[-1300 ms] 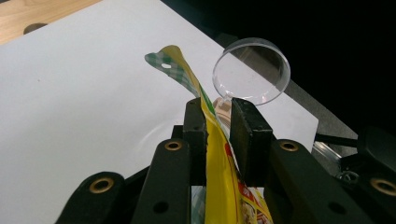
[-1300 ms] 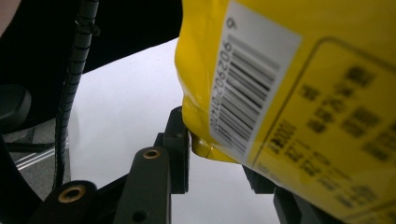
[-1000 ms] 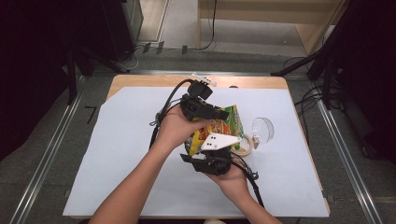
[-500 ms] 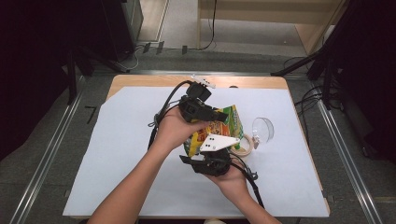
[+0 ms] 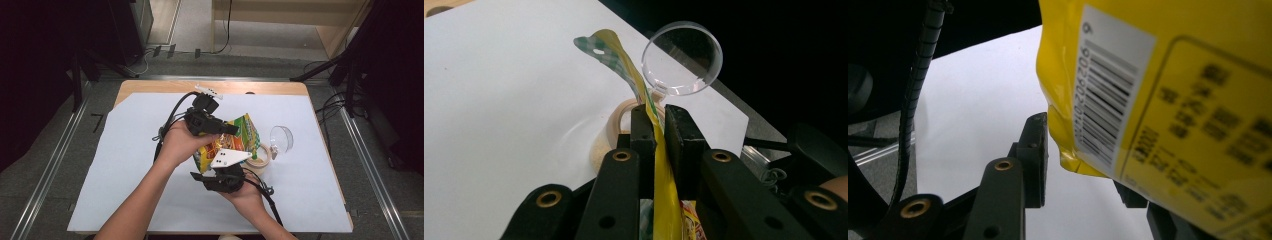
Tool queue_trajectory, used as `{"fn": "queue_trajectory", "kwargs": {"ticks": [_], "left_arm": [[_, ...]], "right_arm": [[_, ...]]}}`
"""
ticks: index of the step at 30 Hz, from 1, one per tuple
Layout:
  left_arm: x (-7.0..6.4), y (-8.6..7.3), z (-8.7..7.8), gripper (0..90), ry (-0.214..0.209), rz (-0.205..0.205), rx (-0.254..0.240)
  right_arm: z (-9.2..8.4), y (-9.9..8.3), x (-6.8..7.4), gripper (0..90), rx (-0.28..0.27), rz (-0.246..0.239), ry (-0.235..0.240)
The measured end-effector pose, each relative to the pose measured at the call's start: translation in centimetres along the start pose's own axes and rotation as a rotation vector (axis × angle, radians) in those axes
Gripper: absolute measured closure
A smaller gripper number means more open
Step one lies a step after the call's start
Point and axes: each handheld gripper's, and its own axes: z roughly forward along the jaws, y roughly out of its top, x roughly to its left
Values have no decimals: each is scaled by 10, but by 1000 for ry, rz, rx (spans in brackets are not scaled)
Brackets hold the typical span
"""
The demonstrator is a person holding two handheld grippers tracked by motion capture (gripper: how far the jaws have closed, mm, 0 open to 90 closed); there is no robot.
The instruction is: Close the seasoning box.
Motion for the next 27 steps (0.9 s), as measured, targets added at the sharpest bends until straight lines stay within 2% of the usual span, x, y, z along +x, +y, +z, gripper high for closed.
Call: {"fn": "queue_trajectory", "kwargs": {"ticks": [11, 19, 27], "left_arm": [[8, -14, -3, 859, -58, -4, -28], [10, -23, -8, 866, -61, -11, -36], [15, -32, -11, 872, -72, -27, -50]], "right_arm": [[4, -9, 2, 602, 32, -25, -6], [9, -15, 1, 550, 48, -19, -17], [8, -21, -1, 527, 37, -12, -35]]}}
